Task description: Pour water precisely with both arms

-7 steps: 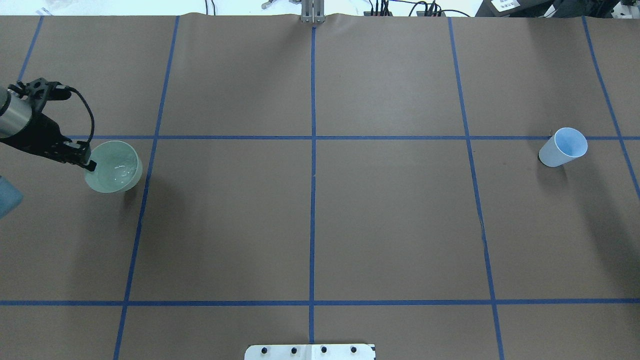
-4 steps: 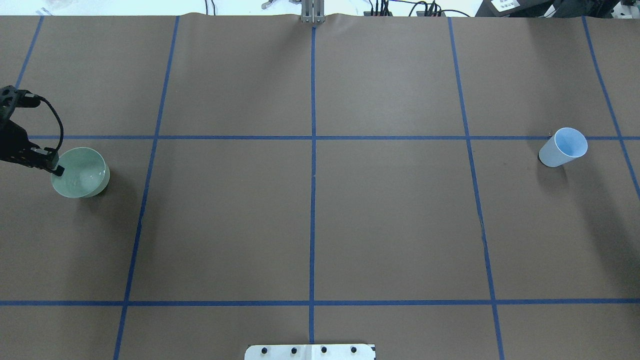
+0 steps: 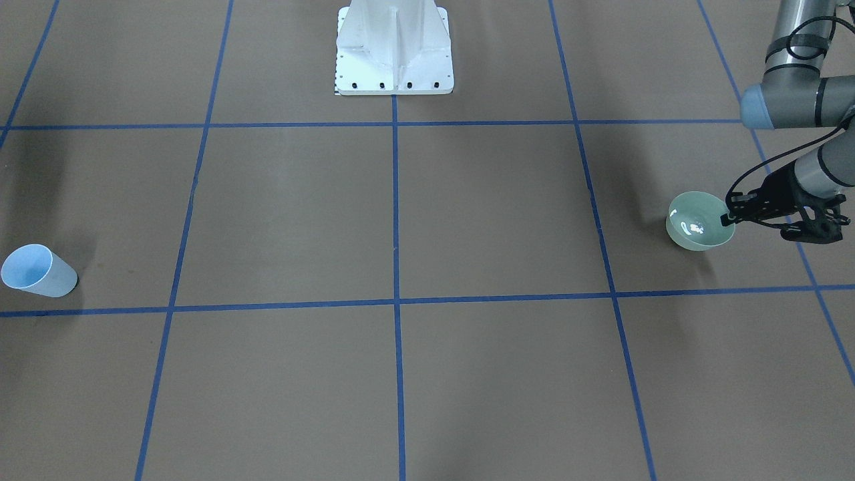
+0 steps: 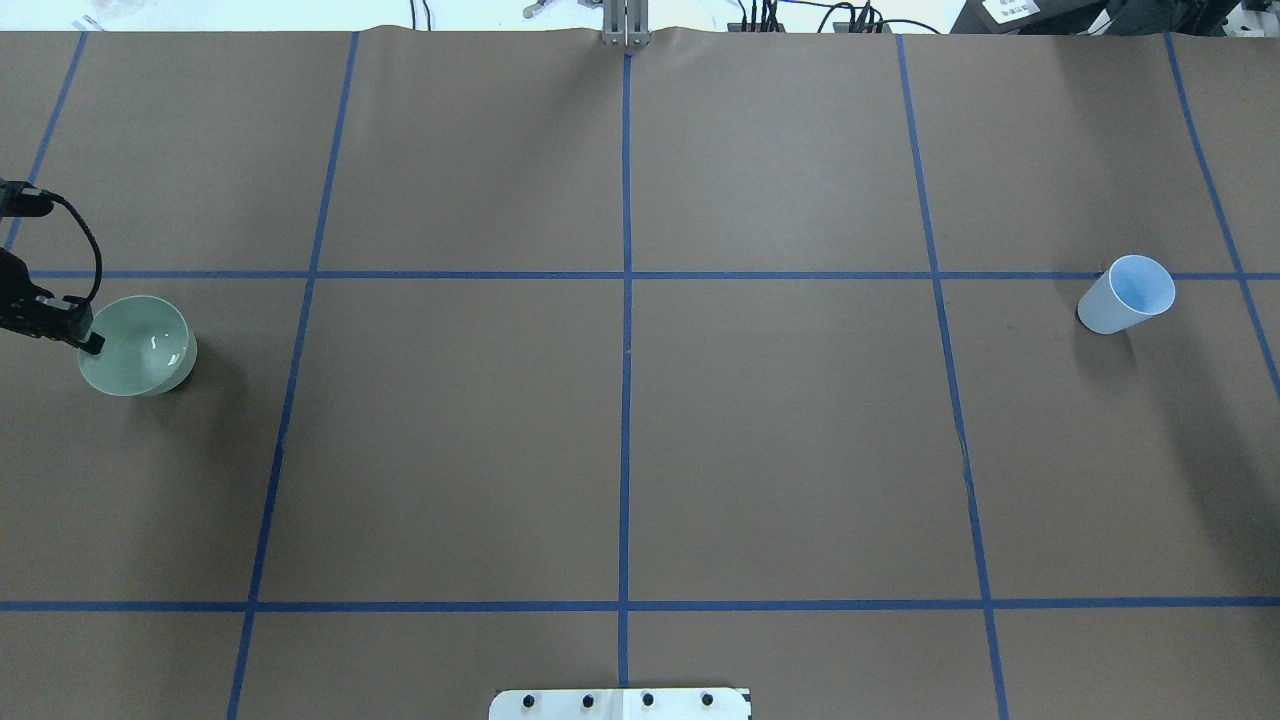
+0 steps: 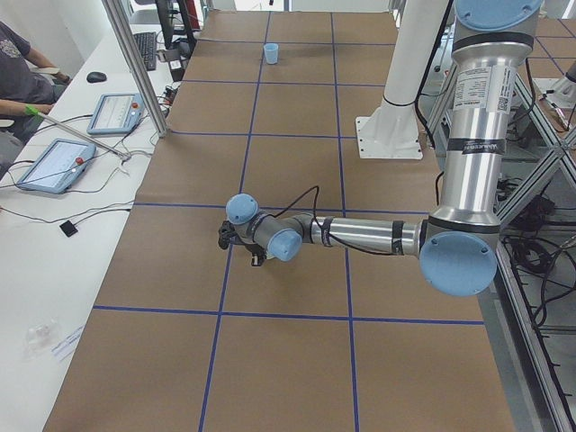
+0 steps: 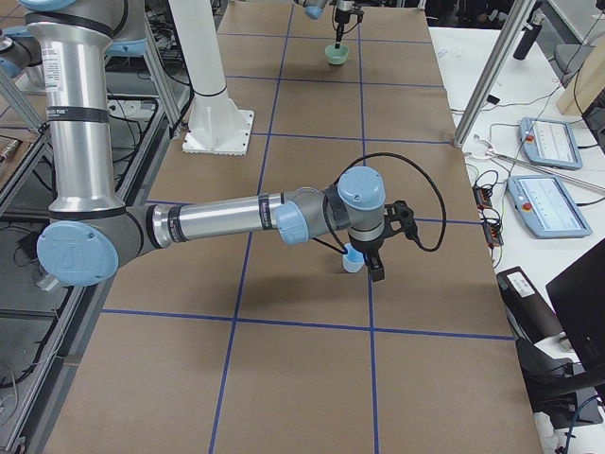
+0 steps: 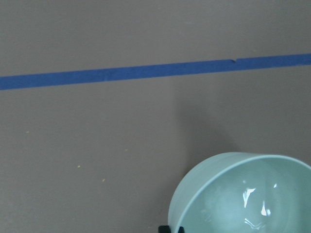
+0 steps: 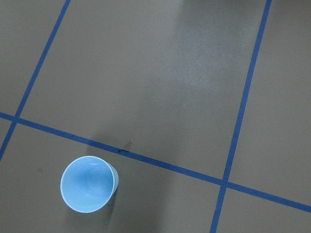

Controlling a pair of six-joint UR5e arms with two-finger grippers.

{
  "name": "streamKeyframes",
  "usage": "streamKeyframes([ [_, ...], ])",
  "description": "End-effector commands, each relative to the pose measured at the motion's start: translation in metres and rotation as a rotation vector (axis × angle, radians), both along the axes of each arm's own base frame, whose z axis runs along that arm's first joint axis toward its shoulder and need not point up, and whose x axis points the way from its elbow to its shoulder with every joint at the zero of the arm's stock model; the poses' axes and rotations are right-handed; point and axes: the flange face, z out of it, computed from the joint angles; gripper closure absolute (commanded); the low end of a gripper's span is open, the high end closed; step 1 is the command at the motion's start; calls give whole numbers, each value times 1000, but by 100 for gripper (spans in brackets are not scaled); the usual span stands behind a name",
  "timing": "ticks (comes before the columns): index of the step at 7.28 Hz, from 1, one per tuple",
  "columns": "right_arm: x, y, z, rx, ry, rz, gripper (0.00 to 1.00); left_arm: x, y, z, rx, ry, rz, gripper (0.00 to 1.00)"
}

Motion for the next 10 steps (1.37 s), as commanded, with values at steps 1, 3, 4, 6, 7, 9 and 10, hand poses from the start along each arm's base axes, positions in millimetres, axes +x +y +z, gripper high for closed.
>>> streamKeyframes([
  [1,0,1,-4,8,-1,0,0,-7,12,16,8,-8,28,100],
  [3,0,2,-5,5,-2,5,0,-11,20,25,3,-15,33,26],
  [4,0,2,-7,7,-3,6,0,-12,19,25,3,-16,31,0],
  [6,1,2,-7,6,4,10,0,-47,4,11,30,-3,-41,0],
  [7,1,1,-8,8,4,10,0,-73,-4,-1,92,3,-59,0],
  [9,1,2,-6,3,6,9,0,-131,-12,-1,173,-10,-95,0],
  [10,2,2,-3,-1,9,12,0,-140,-13,3,205,-21,-75,0],
])
